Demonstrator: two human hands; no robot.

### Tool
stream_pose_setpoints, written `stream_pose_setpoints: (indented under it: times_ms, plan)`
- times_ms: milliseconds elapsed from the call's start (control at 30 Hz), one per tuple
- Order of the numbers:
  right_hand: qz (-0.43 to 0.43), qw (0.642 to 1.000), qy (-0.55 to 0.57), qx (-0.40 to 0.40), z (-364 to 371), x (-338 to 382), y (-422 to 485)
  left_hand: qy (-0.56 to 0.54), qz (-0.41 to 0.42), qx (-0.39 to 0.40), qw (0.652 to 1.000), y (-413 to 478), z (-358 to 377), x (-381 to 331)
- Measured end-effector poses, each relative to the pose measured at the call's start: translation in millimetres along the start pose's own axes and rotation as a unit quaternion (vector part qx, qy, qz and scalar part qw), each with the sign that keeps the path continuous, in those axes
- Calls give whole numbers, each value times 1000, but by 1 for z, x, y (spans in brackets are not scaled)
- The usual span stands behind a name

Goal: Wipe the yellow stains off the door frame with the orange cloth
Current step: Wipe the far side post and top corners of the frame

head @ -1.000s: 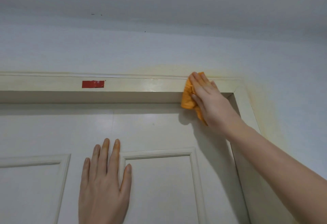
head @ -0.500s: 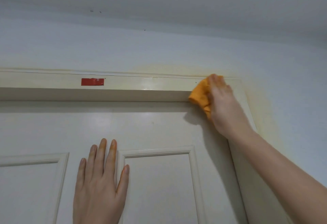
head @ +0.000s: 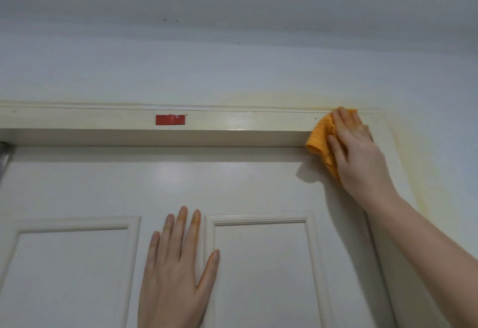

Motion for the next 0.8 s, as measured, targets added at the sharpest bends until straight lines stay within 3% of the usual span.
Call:
stream_pose_setpoints:
  times_ms: [100, 300, 433, 633, 800]
  plan:
    - [2, 998, 49, -31, 10, 25, 4, 15, 13, 3, 1000, -2, -7, 14]
    - [-158, 984, 76, -43, 60, 125, 19, 52, -10, -8, 999, 7, -25, 48]
    - [-231, 971, 61, -31, 56, 121, 23, 53, -12, 3, 999, 4, -30, 72]
    - [-136, 989, 28, -43, 17, 39, 10, 30, -5, 0, 1000, -3, -38, 97]
    - [-134, 989, 39, -57, 30, 63, 12, 9, -31, -21, 999, 1, -39, 116]
Point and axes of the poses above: each hand's wrist, its own y-axis towards the middle knuckle, its own z-axis out of the palm, x = y × z, the point moved 6 cm from there along y, towards the middle knuckle, and after that the axes turned 1 degree about z, right-handed, at the moved point
